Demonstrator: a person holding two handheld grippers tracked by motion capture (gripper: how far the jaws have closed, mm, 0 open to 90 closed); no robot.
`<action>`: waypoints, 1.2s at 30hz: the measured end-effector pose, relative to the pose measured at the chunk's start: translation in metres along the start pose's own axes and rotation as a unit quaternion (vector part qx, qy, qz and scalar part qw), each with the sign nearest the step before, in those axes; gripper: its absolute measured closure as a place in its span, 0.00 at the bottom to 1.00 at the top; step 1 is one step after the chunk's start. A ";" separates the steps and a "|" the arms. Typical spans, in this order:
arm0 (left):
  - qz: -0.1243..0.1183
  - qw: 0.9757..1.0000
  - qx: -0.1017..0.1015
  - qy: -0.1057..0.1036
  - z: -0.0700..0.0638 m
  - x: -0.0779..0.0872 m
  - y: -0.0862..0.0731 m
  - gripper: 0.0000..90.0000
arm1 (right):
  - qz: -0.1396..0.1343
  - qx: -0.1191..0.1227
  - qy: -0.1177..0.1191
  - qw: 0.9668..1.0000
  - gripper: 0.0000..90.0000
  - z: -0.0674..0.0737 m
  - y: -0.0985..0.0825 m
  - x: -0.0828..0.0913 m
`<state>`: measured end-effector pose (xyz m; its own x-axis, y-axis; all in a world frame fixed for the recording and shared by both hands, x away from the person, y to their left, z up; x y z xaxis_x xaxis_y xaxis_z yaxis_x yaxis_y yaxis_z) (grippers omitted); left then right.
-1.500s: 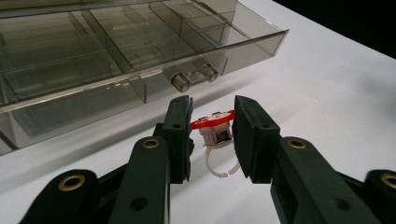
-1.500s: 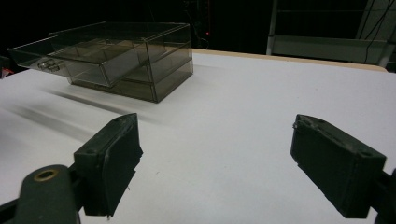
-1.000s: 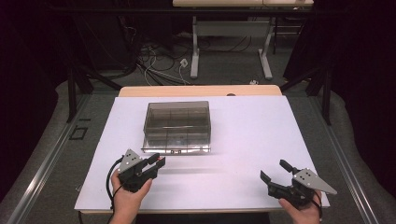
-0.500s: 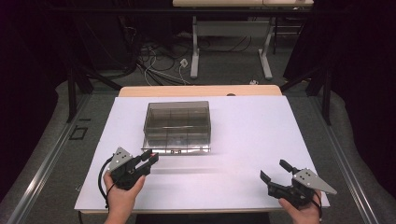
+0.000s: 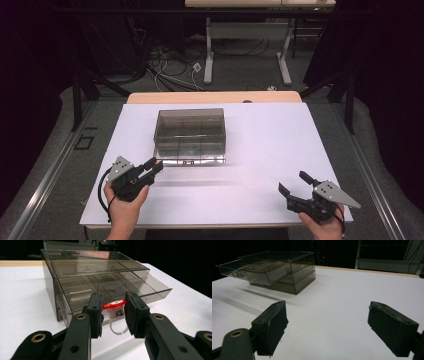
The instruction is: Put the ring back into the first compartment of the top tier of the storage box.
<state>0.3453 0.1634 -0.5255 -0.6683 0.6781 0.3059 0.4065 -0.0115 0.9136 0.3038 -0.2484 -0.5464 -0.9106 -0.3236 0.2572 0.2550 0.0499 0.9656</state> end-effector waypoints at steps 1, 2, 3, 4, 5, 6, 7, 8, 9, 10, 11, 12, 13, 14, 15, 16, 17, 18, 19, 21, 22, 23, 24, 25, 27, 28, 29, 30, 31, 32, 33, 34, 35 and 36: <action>0.000 1.000 0.000 0.001 0.000 0.000 0.000 0.75 | 0.000 0.001 -0.001 1.000 0.17 0.000 0.000 0.000; -0.001 1.000 -0.003 0.001 0.001 0.001 0.001 0.75 | 0.000 0.002 -0.001 1.000 0.17 0.000 0.000 0.000; -0.001 1.000 0.000 0.001 0.001 0.001 0.001 0.75 | -0.001 0.003 -0.001 1.000 0.17 0.000 0.000 0.000; -0.002 1.000 0.000 0.001 0.000 0.001 0.001 0.75 | -0.002 0.004 -0.001 1.000 0.17 0.000 0.000 0.000; -0.003 1.000 0.000 0.001 0.001 0.001 0.001 0.75 | -0.002 0.004 -0.001 1.000 0.17 0.000 0.000 0.000; -0.004 1.000 0.001 0.002 0.001 0.001 0.001 0.75 | -0.001 0.004 -0.001 1.000 0.17 0.000 0.000 0.000; -0.004 1.000 0.001 0.002 0.001 0.001 0.002 0.75 | -0.001 0.007 0.000 1.000 0.17 0.000 0.000 0.000; -0.004 1.000 0.001 0.003 0.001 0.002 0.002 0.75 | -0.001 0.007 0.000 1.000 0.17 0.000 0.000 0.000; -0.004 1.000 0.001 0.003 0.001 0.002 0.002 0.75 | -0.002 0.009 0.003 1.000 0.17 0.000 0.000 0.000; -0.003 1.000 0.001 0.003 0.001 0.002 0.002 0.75 | -0.002 0.010 0.003 1.000 0.17 0.000 0.000 0.000; -0.004 1.000 0.001 0.003 0.001 0.002 0.002 0.75 | -0.003 0.010 0.004 1.000 0.17 0.000 0.000 0.000; -0.004 1.000 0.001 0.003 0.001 0.002 0.003 0.75 | -0.003 0.010 0.004 1.000 0.17 0.000 0.000 0.000; -0.005 1.000 0.001 0.003 0.001 0.002 0.003 0.75 | -0.002 0.010 0.003 1.000 0.17 0.000 0.000 0.000; -0.005 1.000 0.001 0.003 0.001 0.002 0.004 0.75 | -0.001 0.009 0.002 1.000 0.17 0.000 0.000 0.000; -0.004 1.000 0.001 0.003 0.001 0.002 0.004 0.75 | -0.001 0.009 0.002 1.000 0.17 0.000 0.000 0.000; -0.004 1.000 0.002 0.003 0.001 0.001 0.005 0.75 | -0.001 0.009 0.001 1.000 0.17 0.000 -0.001 0.000; -0.005 1.000 0.004 0.001 0.000 0.001 0.006 0.75 | 0.000 0.009 0.001 1.000 0.17 0.000 -0.001 -0.001; -0.006 1.000 0.005 0.001 0.000 0.000 0.008 0.75 | 0.000 0.010 0.001 1.000 0.17 0.000 -0.001 -0.001; -0.007 1.000 0.004 0.002 0.000 -0.001 0.009 0.75 | 0.002 0.010 0.002 1.000 0.17 0.000 -0.002 -0.001; -0.005 1.000 0.000 0.003 0.000 -0.003 0.012 0.75 | 0.004 0.008 0.002 1.000 0.17 0.001 -0.002 -0.001; -0.003 1.000 0.001 0.004 -0.001 -0.004 0.012 0.75 | 0.004 0.008 0.001 1.000 0.17 0.002 -0.002 -0.001; 0.000 1.000 0.001 0.004 -0.001 -0.005 0.012 0.75 | 0.006 0.008 0.001 1.000 0.17 0.002 -0.002 -0.001; 0.001 1.000 0.001 0.005 -0.001 -0.006 0.013 0.75 | 0.003 0.008 0.002 1.000 0.17 0.002 -0.002 -0.001; 0.004 1.000 0.000 0.006 -0.001 -0.006 0.014 0.75 | 0.005 0.005 0.001 1.000 0.17 0.002 -0.002 -0.001; 0.011 1.000 -0.002 0.008 0.000 -0.007 0.015 0.75 | 0.005 0.004 0.002 1.000 0.17 0.002 -0.003 -0.001; 0.014 1.000 -0.002 0.009 0.000 -0.008 0.017 0.75 | 0.004 0.007 0.003 1.000 0.17 0.002 -0.003 -0.001; 0.019 1.000 -0.006 0.011 0.002 -0.009 0.017 0.75 | 0.002 0.005 0.005 1.000 0.17 0.002 -0.002 -0.001; 0.025 1.000 -0.008 0.012 0.003 -0.010 0.018 0.75 | 0.001 0.004 0.005 1.000 0.16 0.002 -0.002 -0.001; 0.030 0.999 -0.005 0.013 0.004 -0.011 0.019 0.75 | 0.001 0.003 0.003 1.000 0.17 0.002 -0.002 -0.001; 0.034 0.999 -0.003 0.013 0.005 -0.012 0.020 0.75 | 0.000 0.005 0.003 1.000 0.16 0.001 -0.002 -0.001; 0.038 0.999 -0.002 0.013 0.006 -0.013 0.021 0.75 | 0.000 0.005 0.003 1.000 0.17 0.001 -0.002 -0.001; 0.042 0.999 -0.002 0.014 0.007 -0.013 0.021 0.75 | 0.002 0.005 0.004 1.000 0.17 0.002 -0.002 -0.001; 0.048 0.999 -0.004 0.014 0.008 -0.014 0.022 0.75 | -0.001 0.006 0.004 1.000 0.17 0.001 -0.002 -0.001; 0.049 0.999 0.000 0.013 0.008 -0.014 0.023 0.75 | -0.001 0.007 0.005 1.000 0.16 0.001 -0.002 -0.001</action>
<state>0.3694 0.1594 -0.5109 -0.6417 0.6545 0.3999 0.4700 -0.0765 0.8794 0.3041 -0.2466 -0.5488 -0.9078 -0.3323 0.2557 0.2495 0.0619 0.9664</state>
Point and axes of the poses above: each handheld gripper's, and its own axes: x roughly backward along the jaws, y roughly out of its top, z roughly to its left, the point moved 9 cm from there along -x, roughly forward along the jaws, and after that the axes turned 8 degrees about -y, right-handed, at the moved point
